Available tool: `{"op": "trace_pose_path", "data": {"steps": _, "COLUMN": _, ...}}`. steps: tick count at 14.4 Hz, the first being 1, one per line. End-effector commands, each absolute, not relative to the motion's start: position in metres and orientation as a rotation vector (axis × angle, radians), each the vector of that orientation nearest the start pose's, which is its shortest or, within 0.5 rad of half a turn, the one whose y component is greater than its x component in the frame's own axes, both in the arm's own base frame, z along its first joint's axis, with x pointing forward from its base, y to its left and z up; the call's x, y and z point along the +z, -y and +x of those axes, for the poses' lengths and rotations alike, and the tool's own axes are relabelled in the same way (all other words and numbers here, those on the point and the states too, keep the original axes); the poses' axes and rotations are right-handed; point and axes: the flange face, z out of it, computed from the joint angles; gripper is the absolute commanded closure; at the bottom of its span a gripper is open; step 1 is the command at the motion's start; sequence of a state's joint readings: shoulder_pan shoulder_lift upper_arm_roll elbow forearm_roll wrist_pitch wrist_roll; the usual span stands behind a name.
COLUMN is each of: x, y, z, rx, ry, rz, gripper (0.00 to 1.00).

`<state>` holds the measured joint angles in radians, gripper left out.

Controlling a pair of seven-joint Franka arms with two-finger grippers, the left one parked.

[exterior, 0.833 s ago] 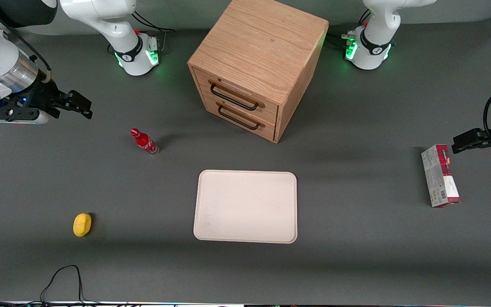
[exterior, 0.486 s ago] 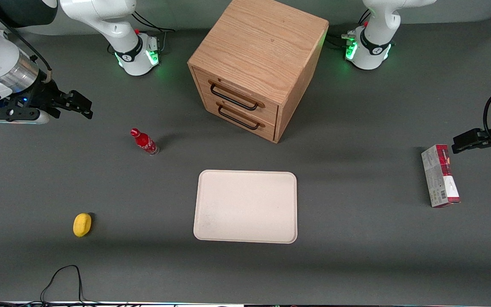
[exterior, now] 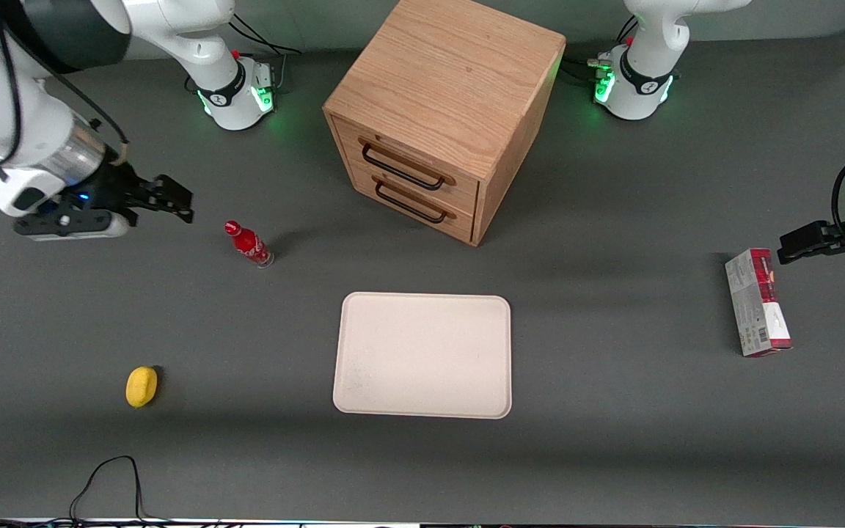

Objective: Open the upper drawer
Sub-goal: 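Move the right gripper to the upper drawer's black handle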

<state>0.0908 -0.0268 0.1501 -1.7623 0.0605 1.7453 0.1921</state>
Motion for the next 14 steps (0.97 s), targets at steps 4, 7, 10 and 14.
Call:
{"op": "trace_pose_path", "data": {"steps": 4, "x": 0.567, "y": -0.289, "z": 0.542, "rx": 0.022, "ry": 0.505, "rz": -2.945, "gripper": 0.00}}
{"op": "trace_pose_path", "data": {"steps": 7, "x": 0.548, "y": -0.346, "z": 0.519, "rx": 0.080, "ry": 0.874, "rz": -2.814, "gripper": 0.00}}
{"op": "trace_pose_path", "data": {"steps": 10, "x": 0.537, "y": -0.399, "z": 0.489, "rx": 0.123, "ry": 1.049, "rz": -2.708, "gripper": 0.00}}
{"op": "trace_pose_path", "data": {"steps": 14, "x": 0.503, "y": -0.431, "z": 0.471, "rx": 0.225, "ry": 1.192, "rz": -2.613, "gripper": 0.00}}
